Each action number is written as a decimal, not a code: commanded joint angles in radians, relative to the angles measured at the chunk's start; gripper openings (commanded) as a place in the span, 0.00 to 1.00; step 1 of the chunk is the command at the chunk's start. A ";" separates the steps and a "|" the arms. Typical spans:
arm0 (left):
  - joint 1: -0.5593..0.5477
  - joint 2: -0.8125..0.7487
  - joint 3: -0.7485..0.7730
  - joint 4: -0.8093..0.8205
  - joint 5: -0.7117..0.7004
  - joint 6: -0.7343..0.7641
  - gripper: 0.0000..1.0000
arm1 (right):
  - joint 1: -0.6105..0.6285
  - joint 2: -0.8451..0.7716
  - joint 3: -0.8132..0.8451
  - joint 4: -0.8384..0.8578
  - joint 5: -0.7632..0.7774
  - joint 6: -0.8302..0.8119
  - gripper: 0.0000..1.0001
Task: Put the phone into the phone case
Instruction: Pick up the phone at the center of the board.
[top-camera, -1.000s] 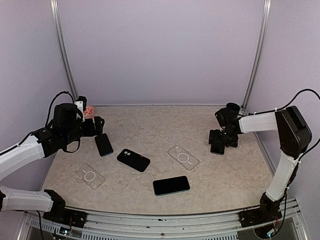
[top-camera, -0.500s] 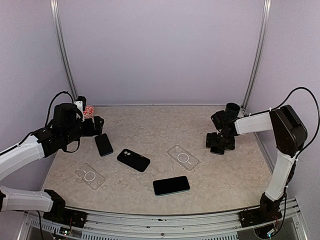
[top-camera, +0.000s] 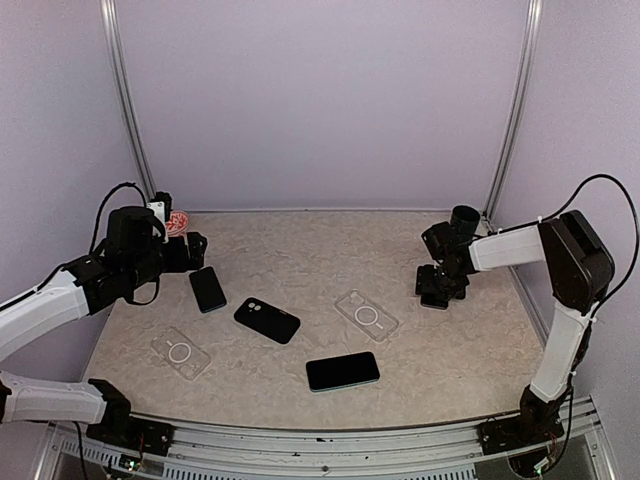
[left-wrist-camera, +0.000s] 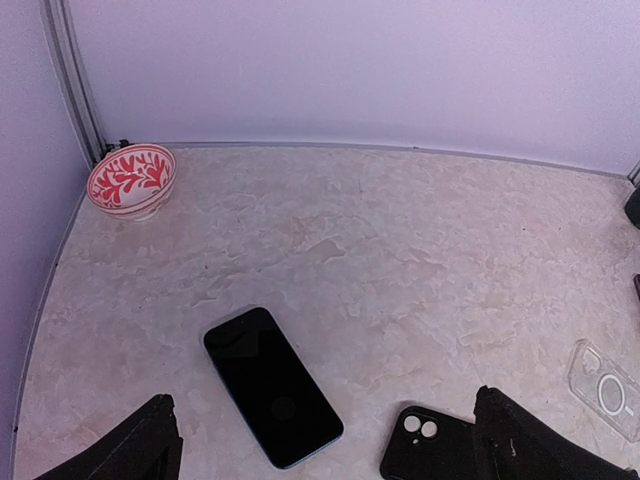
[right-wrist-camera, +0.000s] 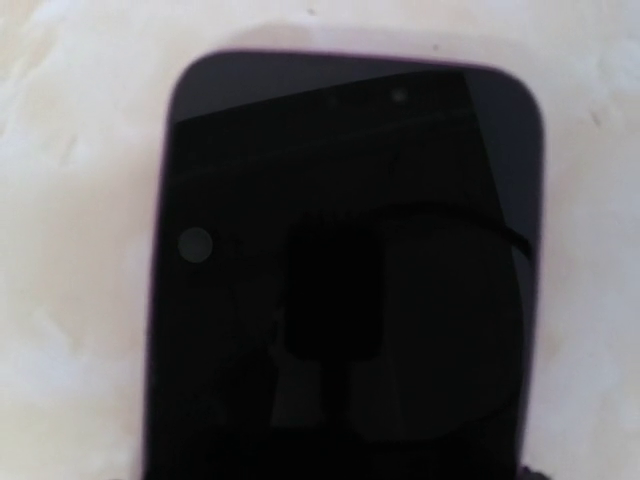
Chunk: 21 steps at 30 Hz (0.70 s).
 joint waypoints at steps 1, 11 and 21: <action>0.007 -0.015 0.000 0.008 -0.011 -0.005 0.99 | 0.010 0.001 -0.041 0.012 -0.019 0.003 0.77; 0.007 -0.015 -0.002 0.008 -0.011 -0.007 0.99 | 0.013 -0.110 -0.090 0.073 -0.071 -0.093 0.72; 0.007 -0.012 -0.002 0.008 -0.002 -0.010 0.99 | 0.015 -0.225 -0.169 0.174 -0.165 -0.206 0.72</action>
